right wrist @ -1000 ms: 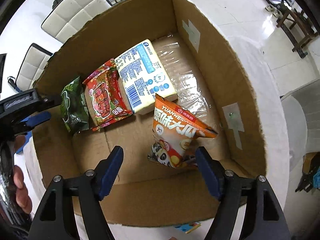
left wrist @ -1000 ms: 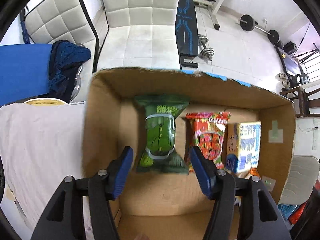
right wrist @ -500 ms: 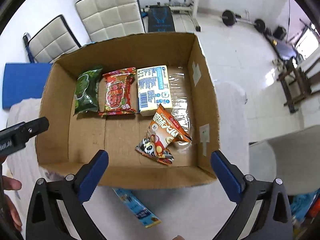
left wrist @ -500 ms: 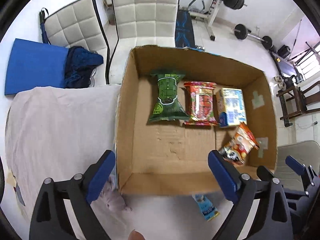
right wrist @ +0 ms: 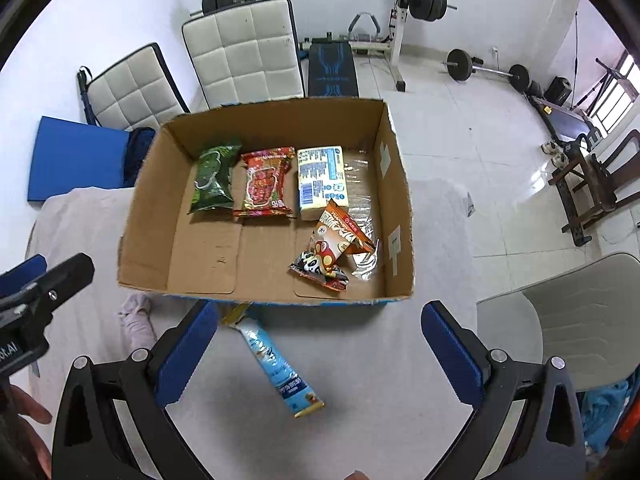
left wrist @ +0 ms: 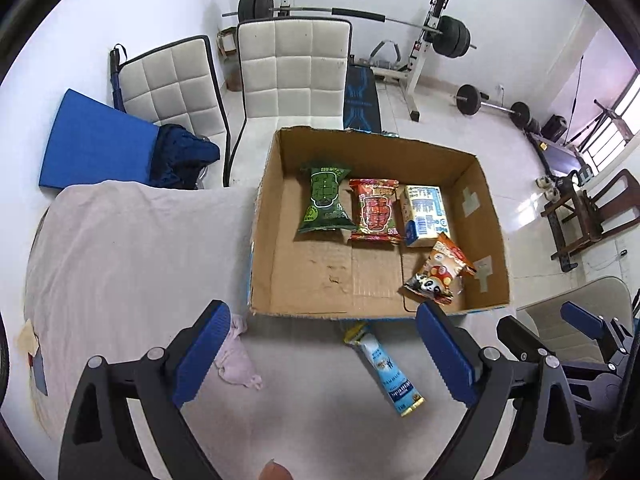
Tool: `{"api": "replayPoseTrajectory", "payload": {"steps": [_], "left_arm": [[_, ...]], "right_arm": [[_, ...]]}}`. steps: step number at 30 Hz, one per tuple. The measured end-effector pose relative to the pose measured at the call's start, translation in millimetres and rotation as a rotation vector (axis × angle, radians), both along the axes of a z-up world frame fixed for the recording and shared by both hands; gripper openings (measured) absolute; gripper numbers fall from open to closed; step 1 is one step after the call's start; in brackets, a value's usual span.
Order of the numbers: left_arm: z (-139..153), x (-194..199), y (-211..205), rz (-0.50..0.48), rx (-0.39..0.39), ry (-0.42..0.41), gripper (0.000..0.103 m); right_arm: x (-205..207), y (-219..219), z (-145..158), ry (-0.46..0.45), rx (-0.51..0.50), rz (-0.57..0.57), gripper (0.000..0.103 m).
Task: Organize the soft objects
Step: 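Withdraw both tools toward the lilac sock and blue tube snack, then grasp the lilac sock with the left tool while the right tool grasps the blue tube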
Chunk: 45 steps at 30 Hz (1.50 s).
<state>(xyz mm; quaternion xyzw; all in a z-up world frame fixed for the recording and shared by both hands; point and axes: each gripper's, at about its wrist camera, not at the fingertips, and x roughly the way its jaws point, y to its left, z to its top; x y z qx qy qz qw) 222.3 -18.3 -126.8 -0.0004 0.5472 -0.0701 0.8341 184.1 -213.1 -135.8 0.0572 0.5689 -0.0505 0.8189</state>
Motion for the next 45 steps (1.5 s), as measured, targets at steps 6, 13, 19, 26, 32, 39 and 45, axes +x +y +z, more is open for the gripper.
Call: {"api": "replayPoseTrajectory", "payload": {"steps": [6,13,19,26,32,39,45], "left_arm": [[2,-19,22,0.051,-0.004,-0.010,0.095],[-63,-36,74,0.198,0.005,0.145,0.095],[-134,-31,120,0.325,-0.024,0.284,0.095],[-198,-5,139,0.373,-0.062,0.381,0.095],[-242,23,116,0.266,-0.012,0.438,0.095],[-245,12,86,0.165,0.067,0.412,0.039],[-233,-48,51,0.099,0.074,0.413,0.038]], "right_arm": [[-20,7,10,-0.009,0.016,0.012,0.103],[-26,27,-71,0.152,0.088,0.069,0.103],[-18,56,-165,0.307,0.105,0.127,0.103],[-13,74,-225,0.371,0.077,0.118,0.075],[-17,79,-224,0.362,0.021,0.123,0.042],[-40,64,-224,0.424,0.060,0.107,0.028],[-79,44,-219,0.482,0.147,0.050,0.024]]}}
